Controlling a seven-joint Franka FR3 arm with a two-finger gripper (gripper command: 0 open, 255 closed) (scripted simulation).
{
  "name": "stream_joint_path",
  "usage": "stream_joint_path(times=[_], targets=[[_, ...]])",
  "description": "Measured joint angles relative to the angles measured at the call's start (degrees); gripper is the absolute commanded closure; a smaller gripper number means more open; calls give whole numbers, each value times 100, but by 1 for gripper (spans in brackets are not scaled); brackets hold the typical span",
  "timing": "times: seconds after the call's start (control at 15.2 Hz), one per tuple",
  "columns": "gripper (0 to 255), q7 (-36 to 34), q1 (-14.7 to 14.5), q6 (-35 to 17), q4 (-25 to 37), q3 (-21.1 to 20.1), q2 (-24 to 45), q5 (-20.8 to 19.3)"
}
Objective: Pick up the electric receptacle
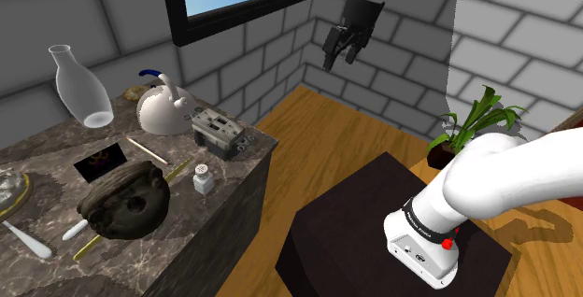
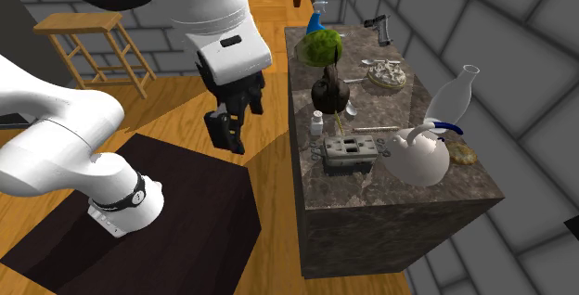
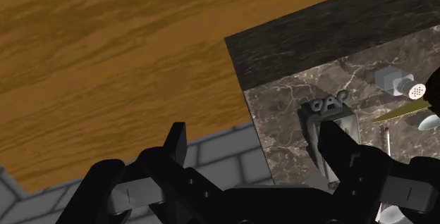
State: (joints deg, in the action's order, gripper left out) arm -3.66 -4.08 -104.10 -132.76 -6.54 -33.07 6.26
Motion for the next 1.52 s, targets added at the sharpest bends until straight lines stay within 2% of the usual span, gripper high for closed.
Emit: stream_joint_path(times=[0.73,1.06,1.52], targets=[[0,-82,-391,-1540,127,-738,1704,-83],[0,-184,-512,-2094,506,-1020,2685,-366],[0,-548,-821,-2657,1197,-1322,4070,-1015]])
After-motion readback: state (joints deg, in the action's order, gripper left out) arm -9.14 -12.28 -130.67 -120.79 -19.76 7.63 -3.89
